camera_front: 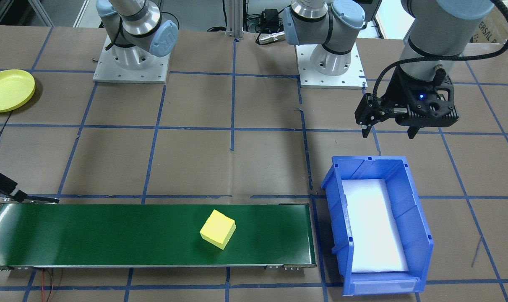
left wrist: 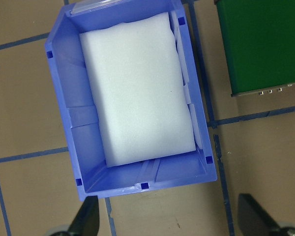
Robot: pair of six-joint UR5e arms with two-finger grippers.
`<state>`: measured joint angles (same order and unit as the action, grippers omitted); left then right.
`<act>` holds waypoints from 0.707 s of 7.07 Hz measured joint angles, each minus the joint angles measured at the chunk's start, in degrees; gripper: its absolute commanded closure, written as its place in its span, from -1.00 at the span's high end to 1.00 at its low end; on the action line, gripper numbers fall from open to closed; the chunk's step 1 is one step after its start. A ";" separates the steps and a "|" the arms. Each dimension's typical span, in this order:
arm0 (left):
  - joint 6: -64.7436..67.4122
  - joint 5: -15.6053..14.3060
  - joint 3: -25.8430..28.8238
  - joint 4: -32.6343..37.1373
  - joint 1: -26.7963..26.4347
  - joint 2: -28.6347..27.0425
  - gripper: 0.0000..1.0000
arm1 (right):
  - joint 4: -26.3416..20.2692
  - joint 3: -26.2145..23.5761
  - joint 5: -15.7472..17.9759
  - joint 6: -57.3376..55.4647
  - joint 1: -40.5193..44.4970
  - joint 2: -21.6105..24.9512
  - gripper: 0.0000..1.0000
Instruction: Move block left to right into plate
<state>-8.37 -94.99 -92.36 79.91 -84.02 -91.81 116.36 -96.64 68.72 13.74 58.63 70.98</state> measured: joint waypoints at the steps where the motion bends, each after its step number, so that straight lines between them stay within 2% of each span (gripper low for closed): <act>1: 2.69 -0.07 -0.05 0.03 0.01 0.03 1.00 | 2.47 0.75 -0.69 -2.44 2.48 -1.25 1.00; 5: 3.91 -0.14 -0.12 -0.01 0.06 0.30 1.00 | 9.47 1.27 -2.16 -9.71 8.55 -5.42 1.00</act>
<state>-4.46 -95.13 -92.48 79.90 -83.95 -91.51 125.84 -95.37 66.56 4.03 67.18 65.57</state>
